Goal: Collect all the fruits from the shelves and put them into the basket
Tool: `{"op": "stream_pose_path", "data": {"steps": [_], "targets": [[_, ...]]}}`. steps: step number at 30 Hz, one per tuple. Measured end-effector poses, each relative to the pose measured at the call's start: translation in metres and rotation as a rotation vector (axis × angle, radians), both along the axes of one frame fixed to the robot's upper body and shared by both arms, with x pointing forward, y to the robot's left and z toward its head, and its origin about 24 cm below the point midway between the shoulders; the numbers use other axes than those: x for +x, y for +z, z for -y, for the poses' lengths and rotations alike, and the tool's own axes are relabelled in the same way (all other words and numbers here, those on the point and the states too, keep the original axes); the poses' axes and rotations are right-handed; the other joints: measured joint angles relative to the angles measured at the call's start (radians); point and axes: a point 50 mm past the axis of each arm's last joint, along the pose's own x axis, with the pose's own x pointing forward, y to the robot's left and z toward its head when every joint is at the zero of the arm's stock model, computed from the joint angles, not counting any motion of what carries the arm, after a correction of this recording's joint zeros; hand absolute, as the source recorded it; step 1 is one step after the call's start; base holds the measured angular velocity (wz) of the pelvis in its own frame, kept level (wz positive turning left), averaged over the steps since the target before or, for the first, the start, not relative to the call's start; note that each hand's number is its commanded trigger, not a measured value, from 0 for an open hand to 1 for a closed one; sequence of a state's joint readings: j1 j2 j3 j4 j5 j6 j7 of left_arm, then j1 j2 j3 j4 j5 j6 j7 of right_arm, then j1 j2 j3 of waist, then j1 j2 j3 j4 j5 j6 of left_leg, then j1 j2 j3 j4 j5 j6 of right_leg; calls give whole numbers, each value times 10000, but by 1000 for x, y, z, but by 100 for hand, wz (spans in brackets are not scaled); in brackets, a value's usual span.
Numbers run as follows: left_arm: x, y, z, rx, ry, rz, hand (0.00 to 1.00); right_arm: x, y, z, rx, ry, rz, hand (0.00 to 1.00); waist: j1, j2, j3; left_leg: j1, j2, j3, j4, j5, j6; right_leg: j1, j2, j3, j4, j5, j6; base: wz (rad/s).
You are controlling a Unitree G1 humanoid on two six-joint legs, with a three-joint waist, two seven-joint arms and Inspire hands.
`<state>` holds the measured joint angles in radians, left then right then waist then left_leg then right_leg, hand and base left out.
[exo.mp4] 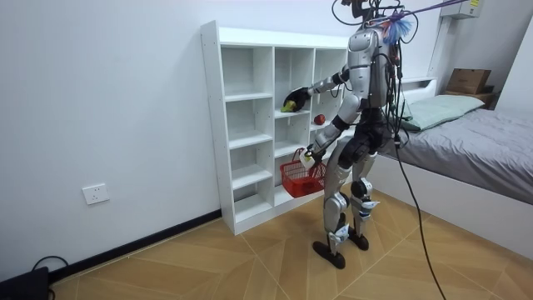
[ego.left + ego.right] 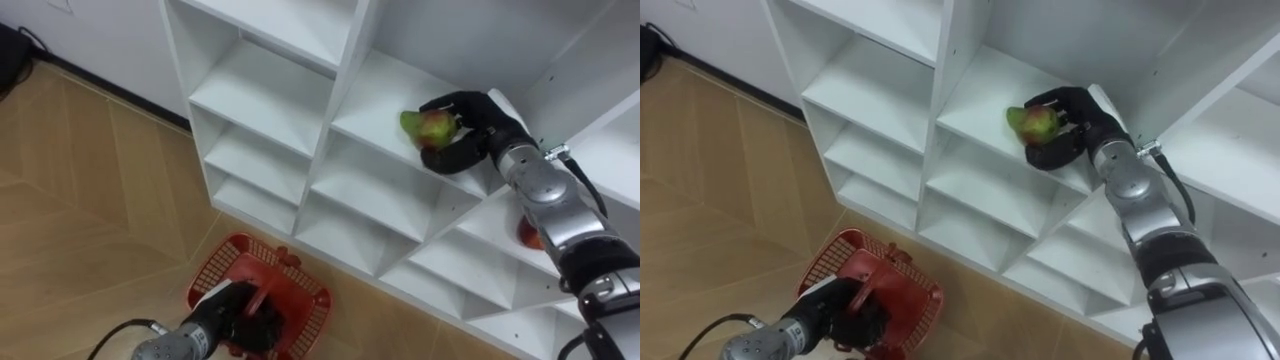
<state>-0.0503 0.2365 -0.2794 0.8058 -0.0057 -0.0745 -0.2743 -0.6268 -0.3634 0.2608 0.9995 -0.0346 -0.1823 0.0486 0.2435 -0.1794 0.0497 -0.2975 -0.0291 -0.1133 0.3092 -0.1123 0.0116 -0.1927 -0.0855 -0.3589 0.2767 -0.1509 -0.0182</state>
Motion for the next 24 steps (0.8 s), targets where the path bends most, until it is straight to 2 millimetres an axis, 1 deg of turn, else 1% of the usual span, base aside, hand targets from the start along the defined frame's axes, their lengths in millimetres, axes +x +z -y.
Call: {"op": "stream_pose_path", "data": {"steps": [3, 5, 6, 9, 10, 11, 12, 14, 16, 17, 19, 21, 22, 23, 24], "targets": [[0, 0, 1, -26, 12, -11, 100, -2, -3, -3, 146, 235, -198, 100, -21, 57, -27, -26, -4, 4, -17, -1, -1, -15, -3, -3, -26, -4, 5, 0], [0, 0, 0, 4, 95, 17, 100, -3, -2, -7, 259, 390, -76, 100, -156, 95, -45, -54, 0, 38, 25, -2, -3, -22, -4, -11, -20, 1, -3, 0], [0, 0, 0, 3, 101, 19, 100, -3, -1, -8, 269, 426, -19, 100, -166, 114, -47, -56, 4, 42, 33, -3, -4, -25, -1, -8, -20, 2, -3, 0], [0, -1, 2, -27, 56, 8, 100, -6, -2, -13, 469, 646, 49, 100, -237, 245, -66, -48, 32, 75, 16, -13, -2, -31, -20, -9, -20, 0, -1, 0], [-1, -1, 4, -77, 73, -12, 100, -9, -1, -15, 511, 772, 158, 100, -307, 335, -80, -47, 44, 108, 10, -28, 9, -39, -21, -3, -21, 1, 1, -4], [-3, -2, 5, -134, 103, -50, 100, -12, -3, -19, 545, 967, 205, 100, -393, 431, -119, -35, 52, 167, -8, -37, 21, -50, -22, 3, -16, 3, 5, -7], [-4, -3, 6, -178, 170, -69, 100, -13, -3, -22, 573, 1104, 241, 100, -425, 484, -137, -20, 52, 191, -32, -38, 23, -52, -24, 12, -15, 2, 7, -11], [-5, -4, 8, -310, 393, -83, 100, -20, -6, -30, 594, 1664, 295, 100, -571, 665, -180, 48, 71, 280, -91, -41, 28, -40, -28, 51, -17, 2, 8, -10], [-5, -4, 8, -429, 533, -61, 100, -26, -8, -33, 686, 1946, 361, 100, -655, 752, -225, 97, 98, 345, -125, -41, 26, -32, -31, 147, -35, 2, 7, -11], [-4, -3, 8, -507, 631, -18, 100, -30, -10, -36, 735, 2120, 394, 100, -712, 777, -238, 134, 135, 429, -152, -44, 21, -35, -5, 234, -42, 4, 2, -17], [-4, -3, 9, -568, 810, 114, 100, -37, -13, -41, 880, 2385, 414, 100, -746, 814, -239, 188, 176, 523, -178, -50, 9, -36, 19, 310, -41, 10, -12, -18], [-4, -4, 11, -591, 879, 122, 100, -43, -16, -48, 1074, 2607, 471, 100, -809, 870, -257, 241, 181, 627, -197, -59, 0, -44, 25, 382, -38, 20, -27, -19], [-4, -4, 12, -614, 880, 124, 100, -48, -20, -52, 1110, 2823, 347, 100, -830, 893, -269, 293, 180, 711, -247, -60, 1, -52, 36, 478, -41, 22, -30, -16], [-4, -4, 12, -625, 872, 150, 100, -55, -29, -55, 1095, 3021, -87, 100, -853, 916, -283, 318, 174, 754, -274, -60, 1, -50, 71, 578, -47, 27, -26, -12], [-3, -4, 13, -632, 866, 187, 100, -59, -35, -55, 1040, 3103, -371, 100, -898, 926, -288, 315, 176, 754, -279, -60, 1, -55, 80, 596, -52, 28, -25, -5]]}}
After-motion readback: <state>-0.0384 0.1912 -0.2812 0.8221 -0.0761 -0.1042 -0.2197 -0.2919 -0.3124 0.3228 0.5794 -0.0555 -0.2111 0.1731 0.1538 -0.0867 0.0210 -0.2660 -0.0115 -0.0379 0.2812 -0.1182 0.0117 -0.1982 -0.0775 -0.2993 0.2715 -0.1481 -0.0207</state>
